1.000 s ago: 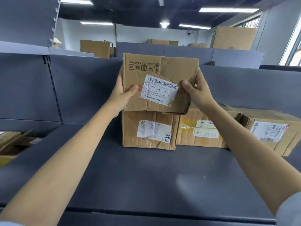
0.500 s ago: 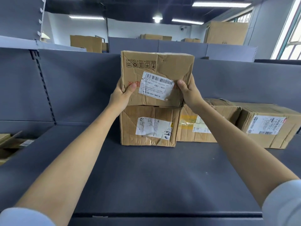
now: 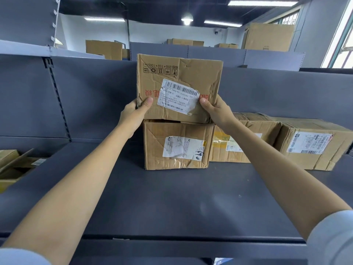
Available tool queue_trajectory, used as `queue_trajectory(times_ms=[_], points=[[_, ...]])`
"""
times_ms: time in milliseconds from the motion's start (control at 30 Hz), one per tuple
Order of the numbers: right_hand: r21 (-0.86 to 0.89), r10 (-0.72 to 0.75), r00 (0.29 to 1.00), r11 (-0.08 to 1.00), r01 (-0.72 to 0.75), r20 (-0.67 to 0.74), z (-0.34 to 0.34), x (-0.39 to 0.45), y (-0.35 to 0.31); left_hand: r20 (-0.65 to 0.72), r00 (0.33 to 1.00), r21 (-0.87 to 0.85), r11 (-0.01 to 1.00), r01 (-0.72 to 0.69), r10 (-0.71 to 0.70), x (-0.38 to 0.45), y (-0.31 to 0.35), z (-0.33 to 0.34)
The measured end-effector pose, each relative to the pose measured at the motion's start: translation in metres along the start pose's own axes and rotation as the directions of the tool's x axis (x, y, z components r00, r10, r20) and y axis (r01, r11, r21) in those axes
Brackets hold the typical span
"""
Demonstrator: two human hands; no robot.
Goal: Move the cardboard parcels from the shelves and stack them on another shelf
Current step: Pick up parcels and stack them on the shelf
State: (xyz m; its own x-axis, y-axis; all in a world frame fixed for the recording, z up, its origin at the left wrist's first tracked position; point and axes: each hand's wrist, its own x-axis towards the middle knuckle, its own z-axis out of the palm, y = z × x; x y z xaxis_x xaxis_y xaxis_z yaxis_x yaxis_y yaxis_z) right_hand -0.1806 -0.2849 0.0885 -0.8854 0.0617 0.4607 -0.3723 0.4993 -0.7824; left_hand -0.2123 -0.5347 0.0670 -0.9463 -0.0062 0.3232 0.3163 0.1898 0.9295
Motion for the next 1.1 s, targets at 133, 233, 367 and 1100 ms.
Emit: queue_trajectory(times_ms=[133, 233, 367, 1100], points=[[-0.062, -0.001, 1.0, 0.998, -0.001, -0.032, 0.002, -0.003, -0.002, 0.04, 0.999, -0.013, 0.999, 0.032, -0.031, -0.006, -0.004, 0.004], [-0.06, 0.025, 0.995, 0.998, -0.031, -0.098, -0.004, -0.004, -0.002, 0.105, 0.994, 0.055, 0.998, 0.001, -0.007, -0.008, -0.007, 0.013], [-0.094, 0.051, 0.982, 0.993, -0.069, -0.184, -0.013, -0.006, 0.002, 0.122, 0.992, 0.224, 0.973, -0.052, 0.025, -0.011, -0.009, 0.022], [-0.244, 0.059, 0.99, 0.966, -0.09, -0.131, 0.001, -0.02, 0.003, 0.123, 0.991, 0.094, 0.994, 0.049, -0.06, 0.0, -0.007, 0.017]])
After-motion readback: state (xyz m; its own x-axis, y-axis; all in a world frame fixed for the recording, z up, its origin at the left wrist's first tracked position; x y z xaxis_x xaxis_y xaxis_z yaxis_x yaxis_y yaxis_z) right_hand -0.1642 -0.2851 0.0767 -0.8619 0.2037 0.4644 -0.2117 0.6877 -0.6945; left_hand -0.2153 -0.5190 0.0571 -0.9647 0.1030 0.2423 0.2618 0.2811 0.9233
